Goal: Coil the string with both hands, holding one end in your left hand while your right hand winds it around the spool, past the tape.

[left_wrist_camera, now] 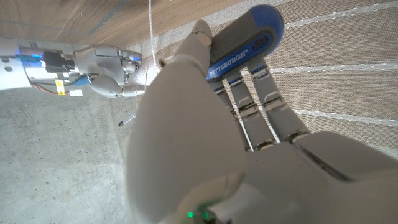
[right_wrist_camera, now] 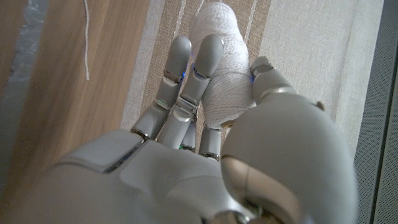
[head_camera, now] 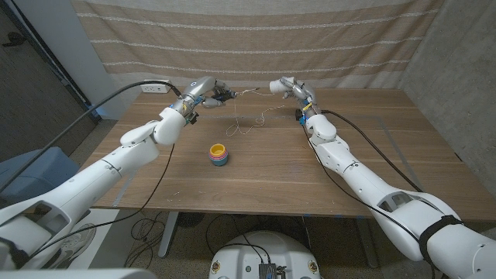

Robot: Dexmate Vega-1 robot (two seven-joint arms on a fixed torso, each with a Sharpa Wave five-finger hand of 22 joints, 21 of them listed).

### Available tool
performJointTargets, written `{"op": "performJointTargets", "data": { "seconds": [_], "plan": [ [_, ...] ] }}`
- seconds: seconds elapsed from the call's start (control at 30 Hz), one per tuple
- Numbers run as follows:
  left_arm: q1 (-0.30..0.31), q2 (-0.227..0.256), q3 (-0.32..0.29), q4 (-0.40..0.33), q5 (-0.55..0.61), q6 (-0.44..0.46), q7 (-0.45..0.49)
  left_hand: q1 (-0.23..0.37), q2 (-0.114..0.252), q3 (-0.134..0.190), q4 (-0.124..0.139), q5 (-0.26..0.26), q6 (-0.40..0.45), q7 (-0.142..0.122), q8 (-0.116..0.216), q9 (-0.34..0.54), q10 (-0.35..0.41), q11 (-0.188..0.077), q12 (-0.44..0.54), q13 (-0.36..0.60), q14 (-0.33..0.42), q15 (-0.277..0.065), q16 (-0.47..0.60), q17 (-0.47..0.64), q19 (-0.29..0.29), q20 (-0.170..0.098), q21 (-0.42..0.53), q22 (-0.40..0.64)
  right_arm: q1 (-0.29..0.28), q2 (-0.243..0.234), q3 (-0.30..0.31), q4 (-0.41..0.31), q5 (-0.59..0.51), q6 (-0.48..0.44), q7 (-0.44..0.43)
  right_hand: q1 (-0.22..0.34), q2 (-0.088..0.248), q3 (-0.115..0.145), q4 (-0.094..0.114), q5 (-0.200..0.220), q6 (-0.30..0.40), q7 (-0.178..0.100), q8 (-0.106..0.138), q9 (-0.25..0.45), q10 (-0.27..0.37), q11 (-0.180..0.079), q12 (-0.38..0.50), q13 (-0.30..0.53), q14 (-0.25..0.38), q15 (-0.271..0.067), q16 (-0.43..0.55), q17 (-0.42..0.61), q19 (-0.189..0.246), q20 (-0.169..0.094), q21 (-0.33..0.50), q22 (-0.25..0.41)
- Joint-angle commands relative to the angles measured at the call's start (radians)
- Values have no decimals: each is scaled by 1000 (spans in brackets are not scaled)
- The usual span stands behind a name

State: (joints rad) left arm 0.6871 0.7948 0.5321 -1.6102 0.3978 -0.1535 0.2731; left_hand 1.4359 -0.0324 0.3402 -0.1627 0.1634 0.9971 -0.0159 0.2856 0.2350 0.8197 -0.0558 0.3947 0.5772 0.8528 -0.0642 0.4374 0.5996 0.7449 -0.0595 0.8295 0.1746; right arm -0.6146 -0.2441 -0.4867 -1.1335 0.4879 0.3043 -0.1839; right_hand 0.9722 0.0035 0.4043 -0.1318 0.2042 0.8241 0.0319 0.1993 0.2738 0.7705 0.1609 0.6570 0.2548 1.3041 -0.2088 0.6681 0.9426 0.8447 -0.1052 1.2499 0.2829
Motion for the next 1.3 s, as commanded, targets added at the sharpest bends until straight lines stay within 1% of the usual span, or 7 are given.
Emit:
{"op": "performJointTargets", "data": {
  "seconds": [0.03, 0.23, 0.43, 0.73, 0.9, 1.1, 1.3],
  "plan": [
    [-22, 0, -11, -5, -18, 12, -35, 150, 155, 8, 3, 9, 138, 131, 8, 7, 9, -2, -6, 5, 51, -113, 0, 3, 11, -143, 25, 5, -131, -32, 26, -47, 18, 11, -63, 169, 166, 29, 33, 4, 210, 73, -3, 1, 238, -142, 177, 299, 4, -6, -8, 2, -9, -73, 9, -3],
    [-45, -10, 1, -4, 1, 34, -46, 150, 155, 7, 3, 9, 137, 131, 7, 6, 11, 1, -7, 6, 53, -112, 1, 5, 10, -144, 26, 5, -221, -32, 38, -73, 51, 69, -47, 168, 167, 28, 34, 4, 210, 73, -3, 0, 237, -142, 178, 302, 4, -5, -9, 4, -11, -73, 16, -10],
    [-71, -26, 19, 10, 18, 51, -54, 150, 155, 7, 3, 9, 136, 132, 6, 8, 11, -1, -9, 7, 54, -110, 0, 5, 9, -144, 27, 5, -298, -33, 50, -99, 109, 124, 19, 170, 165, 27, 33, 4, 210, 74, -2, 2, 237, -142, 178, 303, 6, -6, -10, 4, -14, -74, 23, -17],
    [-92, -38, 39, 14, 35, 74, -62, 150, 156, 6, 3, 9, 138, 132, 5, 8, 12, 1, -12, 9, 53, -113, -1, 7, 8, -144, 29, 5, -352, -93, 51, -165, 209, 165, 253, 170, 165, 25, 34, 4, 210, 74, -1, 3, 239, -141, 178, 306, 9, -6, -10, 7, -15, -74, 36, -28],
    [-98, -39, 50, 7, 54, 95, -65, 150, 156, 6, 4, 9, 138, 131, 5, 8, 14, 0, -13, 10, 52, -112, -3, 7, 8, -144, 30, 5, -353, -112, 41, -205, 238, 200, 370, 172, 166, 24, 33, 4, 211, 75, -1, 5, 239, -144, 180, 310, 11, -7, -10, 8, -17, -74, 42, -34],
    [-107, -42, 64, 0, 83, 123, -65, 150, 156, 6, 3, 9, 139, 129, 6, 9, 14, 0, -15, 11, 53, -112, -3, 6, 7, -145, 30, 5, -322, -136, 20, -240, 328, 196, 602, 173, 165, 22, 32, 4, 211, 73, -1, 5, 240, -144, 179, 309, 14, -7, -10, 9, -19, -75, 49, -40],
    [-116, -45, 77, 4, 102, 142, -69, 151, 156, 6, 3, 9, 138, 129, 4, 9, 14, -2, -17, 13, 54, -112, -4, 6, 7, -145, 31, 5, -300, -141, 2, -282, 368, 180, 715, 178, 166, 20, 29, 3, 210, 74, -2, 5, 240, -143, 181, 313, 17, -8, -10, 9, -19, -78, 59, -48]
  ]
}}
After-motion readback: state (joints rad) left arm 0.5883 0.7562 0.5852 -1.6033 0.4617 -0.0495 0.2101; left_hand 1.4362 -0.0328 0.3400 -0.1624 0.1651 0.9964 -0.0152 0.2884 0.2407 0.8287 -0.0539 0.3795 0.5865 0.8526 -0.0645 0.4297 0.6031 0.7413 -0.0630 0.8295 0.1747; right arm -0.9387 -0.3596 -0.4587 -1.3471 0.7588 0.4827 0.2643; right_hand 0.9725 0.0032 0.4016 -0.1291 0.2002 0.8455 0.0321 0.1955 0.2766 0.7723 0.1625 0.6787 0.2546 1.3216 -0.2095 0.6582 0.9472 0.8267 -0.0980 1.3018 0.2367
